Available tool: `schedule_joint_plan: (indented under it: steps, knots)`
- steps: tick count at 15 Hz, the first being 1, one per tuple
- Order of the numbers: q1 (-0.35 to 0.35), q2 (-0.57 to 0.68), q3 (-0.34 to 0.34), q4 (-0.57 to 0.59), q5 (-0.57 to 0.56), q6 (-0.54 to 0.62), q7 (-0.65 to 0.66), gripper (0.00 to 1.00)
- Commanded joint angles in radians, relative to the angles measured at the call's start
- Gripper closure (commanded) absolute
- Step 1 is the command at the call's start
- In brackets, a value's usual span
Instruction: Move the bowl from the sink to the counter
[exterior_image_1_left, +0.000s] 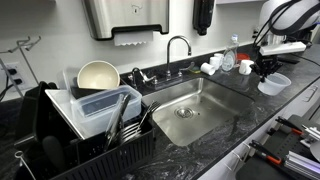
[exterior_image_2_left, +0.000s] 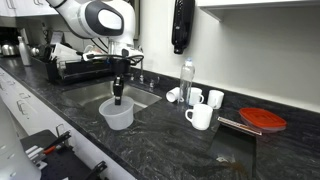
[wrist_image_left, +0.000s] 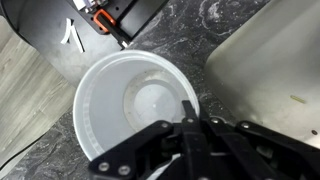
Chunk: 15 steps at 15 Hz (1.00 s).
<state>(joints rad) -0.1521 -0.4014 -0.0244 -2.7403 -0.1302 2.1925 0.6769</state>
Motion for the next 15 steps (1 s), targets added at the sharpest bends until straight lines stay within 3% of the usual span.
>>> schedule_joint_plan:
  steps: [1, 15]
  knots:
    - [-0.017, 0.046, 0.019, 0.024, 0.011, 0.029, 0.006, 0.99]
    - [0.009, 0.23, 0.02, 0.132, -0.015, 0.008, 0.017, 0.99]
